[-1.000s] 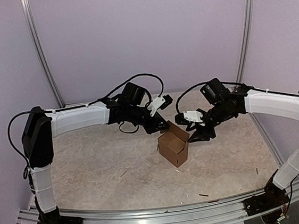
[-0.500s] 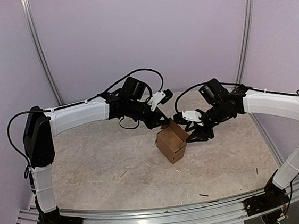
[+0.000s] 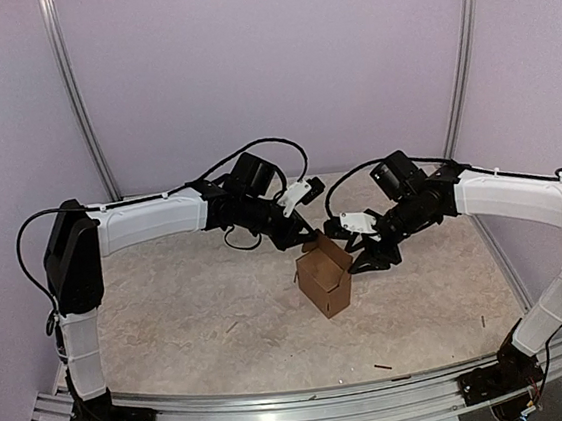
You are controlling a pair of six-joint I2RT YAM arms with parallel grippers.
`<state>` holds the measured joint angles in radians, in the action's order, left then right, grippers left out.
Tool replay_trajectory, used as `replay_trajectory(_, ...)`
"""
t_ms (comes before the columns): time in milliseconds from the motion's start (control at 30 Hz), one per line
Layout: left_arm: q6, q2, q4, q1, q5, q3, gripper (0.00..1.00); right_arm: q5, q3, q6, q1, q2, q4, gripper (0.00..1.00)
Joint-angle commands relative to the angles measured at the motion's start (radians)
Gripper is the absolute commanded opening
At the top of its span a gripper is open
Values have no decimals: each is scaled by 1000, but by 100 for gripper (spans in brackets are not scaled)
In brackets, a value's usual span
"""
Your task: Fold the paper box
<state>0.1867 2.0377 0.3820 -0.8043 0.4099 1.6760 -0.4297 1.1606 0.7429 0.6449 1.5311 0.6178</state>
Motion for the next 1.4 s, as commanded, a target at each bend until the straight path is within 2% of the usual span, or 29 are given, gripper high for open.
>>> replay_trajectory(0,-11,5,-27,-3,22,-34,7,11,20,0,16,21,22,50)
replay_trajectory(867,-18,6,16,19,53,-7,6,18,60,-30,18,61,39,49)
replay_trajectory(1367,-34,-25,-51,14,52,-72,6,44,67,-44,19,61,52,49)
